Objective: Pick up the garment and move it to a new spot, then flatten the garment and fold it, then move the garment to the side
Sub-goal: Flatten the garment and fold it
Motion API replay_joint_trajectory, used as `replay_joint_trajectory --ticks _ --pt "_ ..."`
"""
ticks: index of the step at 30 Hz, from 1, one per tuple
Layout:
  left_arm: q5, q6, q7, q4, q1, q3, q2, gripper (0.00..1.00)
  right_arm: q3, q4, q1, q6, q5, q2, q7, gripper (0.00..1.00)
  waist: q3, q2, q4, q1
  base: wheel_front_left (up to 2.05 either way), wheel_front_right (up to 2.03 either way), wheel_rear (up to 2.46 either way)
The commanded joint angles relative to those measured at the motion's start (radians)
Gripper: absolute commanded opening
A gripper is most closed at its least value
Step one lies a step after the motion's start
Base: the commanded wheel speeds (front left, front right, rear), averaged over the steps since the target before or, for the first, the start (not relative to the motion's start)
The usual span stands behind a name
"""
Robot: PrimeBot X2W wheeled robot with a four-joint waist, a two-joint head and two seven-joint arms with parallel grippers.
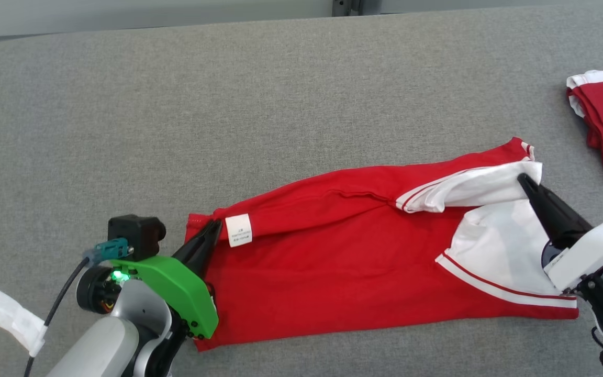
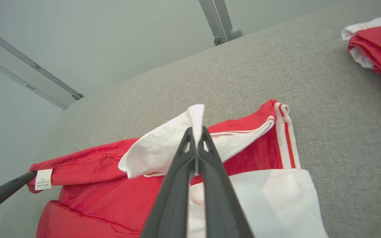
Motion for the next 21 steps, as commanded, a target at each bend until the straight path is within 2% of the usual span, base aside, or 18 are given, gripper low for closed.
replay_joint_trajectory --ticks 1,7,8,9,10,12,15,17,18,20,21 --pt "-0.01 0.008 -0.021 0.007 0.028 0.011 -0.009 0.0 -0.002 0.003 0.024 0.0 -0.009 0.014 -0.006 0.0 -0.015 -0.0001 -0.016 0.0001 0.0 0.0 0.0" --pt "-0.003 0.0 -0.084 0.031 0.087 0.007 -0.009 0.0 0.029 0.063 0.055 0.0 -0.072 0.03 -0.018 0.0 -0.03 -0.0001 -0.028 0.0001 0.0 0.0 0.0" --pt "0.004 0.004 -0.099 0.037 0.095 0.007 -0.012 0.0 0.029 0.08 0.053 0.0 -0.078 0.034 -0.024 0.2 -0.034 -0.0001 -0.029 0.0001 0.0 0.0 0.0" --pt "0.018 0.002 -0.112 0.045 0.099 0.002 -0.01 0.0 0.036 0.096 0.051 0.0 -0.088 0.03 -0.026 0.76 -0.036 -0.0001 -0.028 0.0001 0.0 0.0 0.0" --pt "0.02 -0.004 -0.125 0.052 0.107 -0.004 -0.014 0.0 0.04 0.109 0.05 0.0 -0.095 0.025 -0.032 0.95 -0.04 -0.0001 -0.027 0.0001 0.0 0.0 0.0" --pt "0.027 -0.008 -0.147 0.064 0.126 -0.012 -0.02 0.0 0.034 0.145 0.054 0.0 -0.098 0.021 -0.038 0.97 -0.048 -0.0001 -0.024 0.0001 0.0 0.0 0.0" --pt "0.039 -0.017 -0.185 0.084 0.146 -0.023 -0.029 0.0 0.031 0.179 0.065 0.0 -0.106 0.013 -0.046 0.94 -0.059 -0.0001 -0.015 0.0001 0.0 0.0 0.0" --pt "0.039 -0.02 -0.204 0.097 0.166 -0.03 -0.042 0.0 0.028 0.192 0.077 0.0 -0.106 0.011 -0.051 1.0 -0.069 -0.0001 -0.01 0.0001 0.0 0.0 0.0" --pt "0.039 -0.017 -0.219 0.102 0.174 -0.03 -0.046 0.0 0.026 0.197 0.083 0.0 -0.105 0.012 -0.053 1.0 -0.074 -0.0001 -0.008 0.0001 0.0 0.0 0.0" --pt "0.047 -0.021 -0.252 0.111 0.192 -0.036 -0.06 0.3 0.023 0.206 0.098 0.0 -0.102 0.011 -0.059 1.0 -0.091 -0.0001 -0.005 0.0001 0.0 0.0 0.0" --pt "0.038 -0.021 -0.261 0.119 0.211 -0.041 -0.07 0.41 0.018 0.21 0.106 0.0 -0.101 0.012 -0.063 1.0 -0.099 -0.0001 -0.003 0.0001 0.0 0.0 0.0"
